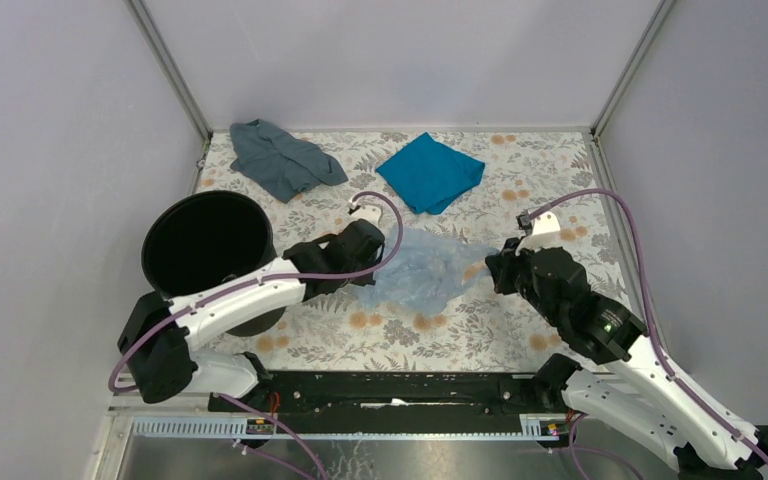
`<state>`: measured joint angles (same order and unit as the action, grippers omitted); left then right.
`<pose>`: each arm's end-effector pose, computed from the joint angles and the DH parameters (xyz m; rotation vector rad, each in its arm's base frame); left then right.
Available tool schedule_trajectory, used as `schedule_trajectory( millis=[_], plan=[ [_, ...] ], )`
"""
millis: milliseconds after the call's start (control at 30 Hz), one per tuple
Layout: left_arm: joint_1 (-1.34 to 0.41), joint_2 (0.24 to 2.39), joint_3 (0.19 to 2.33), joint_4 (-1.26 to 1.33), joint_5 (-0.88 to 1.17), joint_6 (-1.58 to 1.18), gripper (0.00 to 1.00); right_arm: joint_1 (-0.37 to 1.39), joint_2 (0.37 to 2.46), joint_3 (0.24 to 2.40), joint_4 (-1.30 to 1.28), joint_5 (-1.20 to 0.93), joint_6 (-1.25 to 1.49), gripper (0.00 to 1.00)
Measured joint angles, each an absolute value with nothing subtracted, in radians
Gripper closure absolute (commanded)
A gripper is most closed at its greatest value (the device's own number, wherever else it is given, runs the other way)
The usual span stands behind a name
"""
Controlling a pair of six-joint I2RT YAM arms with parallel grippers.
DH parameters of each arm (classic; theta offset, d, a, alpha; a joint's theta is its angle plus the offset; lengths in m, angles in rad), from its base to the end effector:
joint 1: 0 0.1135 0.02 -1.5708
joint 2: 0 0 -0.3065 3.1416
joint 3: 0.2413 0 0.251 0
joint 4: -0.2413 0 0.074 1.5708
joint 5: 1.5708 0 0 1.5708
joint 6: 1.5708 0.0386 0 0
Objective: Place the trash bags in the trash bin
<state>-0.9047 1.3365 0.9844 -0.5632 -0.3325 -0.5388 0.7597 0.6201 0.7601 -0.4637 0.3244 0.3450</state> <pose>0.1741 -0.2011 0.2963 0.3056 2.4128 -0.2396 0.0871 0.0657 0.3498 -0.1713 1.8942 0.4497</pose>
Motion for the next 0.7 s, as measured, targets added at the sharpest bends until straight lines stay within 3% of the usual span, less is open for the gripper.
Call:
schedule_trajectory(
  millis=[333,533,700],
  plan=[
    [-0.820,1.315,0.963,-0.464,-0.293,-0.476,1.00,0.760,0.518,0.948,-0.528,0.332,0.288,0.96],
    [-0.748,1.162,0.848,-0.355,-0.068,-0.415,1.00,0.760,0.307,0.893,-0.455,0.264,0.268,0.97],
    [-0.748,1.137,0.847,-0.245,0.149,-0.402,1.00,0.760,0.311,0.843,-0.406,0.129,0.268,0.99]
  ],
)
